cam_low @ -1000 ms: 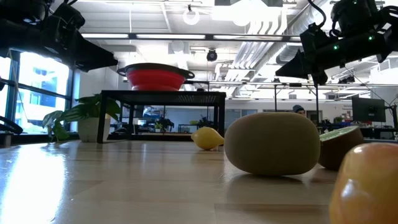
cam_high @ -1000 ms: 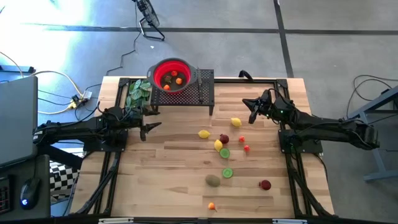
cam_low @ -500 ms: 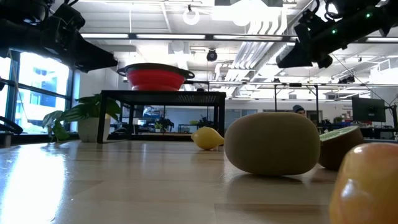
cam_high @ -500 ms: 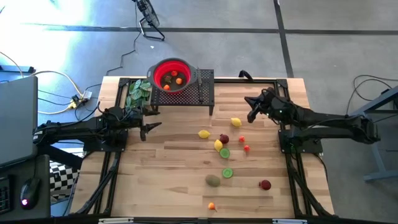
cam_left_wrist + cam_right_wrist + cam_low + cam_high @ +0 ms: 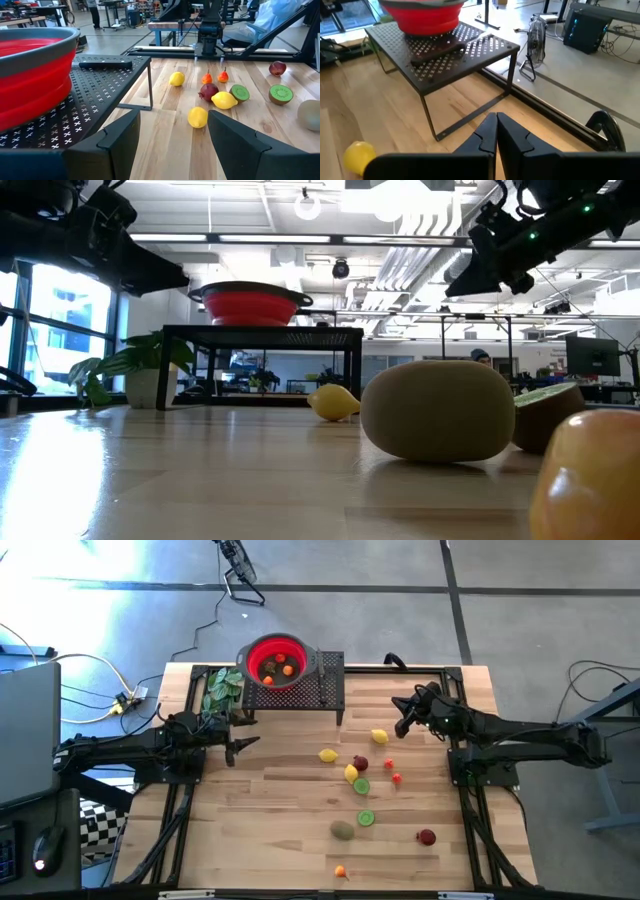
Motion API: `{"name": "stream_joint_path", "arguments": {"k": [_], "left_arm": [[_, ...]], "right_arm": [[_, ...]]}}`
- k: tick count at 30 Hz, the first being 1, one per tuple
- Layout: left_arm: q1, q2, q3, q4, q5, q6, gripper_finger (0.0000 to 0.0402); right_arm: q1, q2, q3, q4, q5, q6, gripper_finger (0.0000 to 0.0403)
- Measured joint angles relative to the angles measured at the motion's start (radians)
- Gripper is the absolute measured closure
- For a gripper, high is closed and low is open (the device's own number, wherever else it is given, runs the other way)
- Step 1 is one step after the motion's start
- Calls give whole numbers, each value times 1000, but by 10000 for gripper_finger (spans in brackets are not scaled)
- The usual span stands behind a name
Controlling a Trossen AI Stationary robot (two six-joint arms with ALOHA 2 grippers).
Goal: Pick & Place Fruit
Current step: Put the yellow lemon into the red strainer bowl on the shelf
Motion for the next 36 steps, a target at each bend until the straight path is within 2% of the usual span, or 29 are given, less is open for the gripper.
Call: {"name": "stream_joint_path", "arguments": {"k": [11,20,23,29,36], "left_arm": [[0,0,0,0,0,0,174],[0,0,0,-6,-1,-1,174],[0,0,0,-9,-1,-1,174],[0,0,0,-17,-1,-1,174],[0,-1,0,-16,-5,-1,174]], "right_arm": [[0,55,20,-22,8,30,400],[0,215,266,-345,18,53,400],[0,285,324,-447,-36,75,400],[-2,358,335,-466,-226,66,399],[-4,401,335,-471,-238,26,397]]}}
